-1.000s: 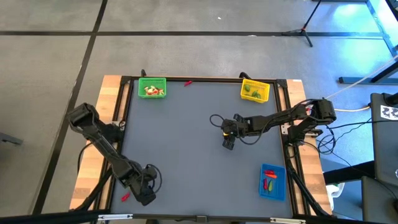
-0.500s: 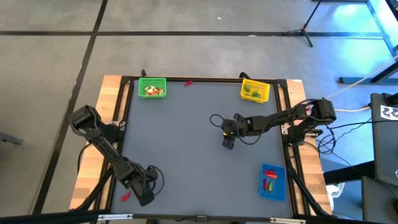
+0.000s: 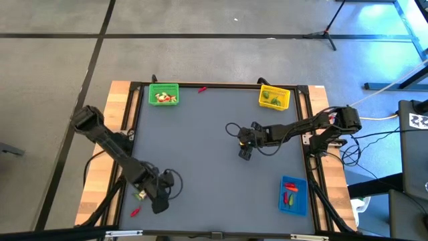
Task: Sort produce into baskets
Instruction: Put the red mushroom into the green bin
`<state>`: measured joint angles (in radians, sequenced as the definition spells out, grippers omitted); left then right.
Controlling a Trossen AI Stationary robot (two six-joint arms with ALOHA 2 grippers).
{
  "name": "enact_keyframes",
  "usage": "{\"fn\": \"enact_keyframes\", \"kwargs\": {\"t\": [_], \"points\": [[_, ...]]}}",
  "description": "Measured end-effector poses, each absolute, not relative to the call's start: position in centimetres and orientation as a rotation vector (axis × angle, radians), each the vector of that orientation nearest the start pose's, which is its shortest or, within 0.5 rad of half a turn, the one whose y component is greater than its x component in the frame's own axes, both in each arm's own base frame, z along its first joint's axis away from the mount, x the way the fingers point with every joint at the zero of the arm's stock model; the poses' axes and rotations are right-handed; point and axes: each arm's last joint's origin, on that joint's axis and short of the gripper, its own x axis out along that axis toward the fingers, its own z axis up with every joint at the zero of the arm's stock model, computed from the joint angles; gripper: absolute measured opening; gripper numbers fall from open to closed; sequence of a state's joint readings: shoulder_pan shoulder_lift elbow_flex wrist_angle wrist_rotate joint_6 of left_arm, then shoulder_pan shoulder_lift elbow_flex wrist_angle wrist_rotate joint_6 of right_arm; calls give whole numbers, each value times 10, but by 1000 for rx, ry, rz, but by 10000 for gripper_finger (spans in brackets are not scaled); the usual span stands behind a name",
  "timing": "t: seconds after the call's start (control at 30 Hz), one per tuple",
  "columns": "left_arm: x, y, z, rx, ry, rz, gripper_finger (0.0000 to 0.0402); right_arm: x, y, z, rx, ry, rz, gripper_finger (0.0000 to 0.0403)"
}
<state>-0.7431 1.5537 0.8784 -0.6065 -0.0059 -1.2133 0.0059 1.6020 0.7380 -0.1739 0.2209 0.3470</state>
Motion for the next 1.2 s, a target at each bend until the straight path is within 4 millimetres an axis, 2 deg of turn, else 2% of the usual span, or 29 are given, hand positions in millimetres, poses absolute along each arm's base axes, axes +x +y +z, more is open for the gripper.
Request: {"fn": "enact_keyframes", "kwargs": {"t": [0.43, 0.67, 0.83, 1.0, 1.2], "points": [[222, -97, 226, -406, 1114, 102, 31, 288, -3, 141, 289, 908, -354, 182], [226, -47, 245, -294, 987, 164, 31, 288, -3, 141, 290, 909, -354, 182], [225, -11, 254, -185, 921, 300, 31, 288, -3, 141, 300, 907, -357, 182], [223, 23, 255, -124, 891, 523, 31, 292, -3, 144, 339, 862, -349, 182], [214, 66, 256, -184, 858, 801, 31, 296, -3, 147, 331, 807, -344, 182]]}}
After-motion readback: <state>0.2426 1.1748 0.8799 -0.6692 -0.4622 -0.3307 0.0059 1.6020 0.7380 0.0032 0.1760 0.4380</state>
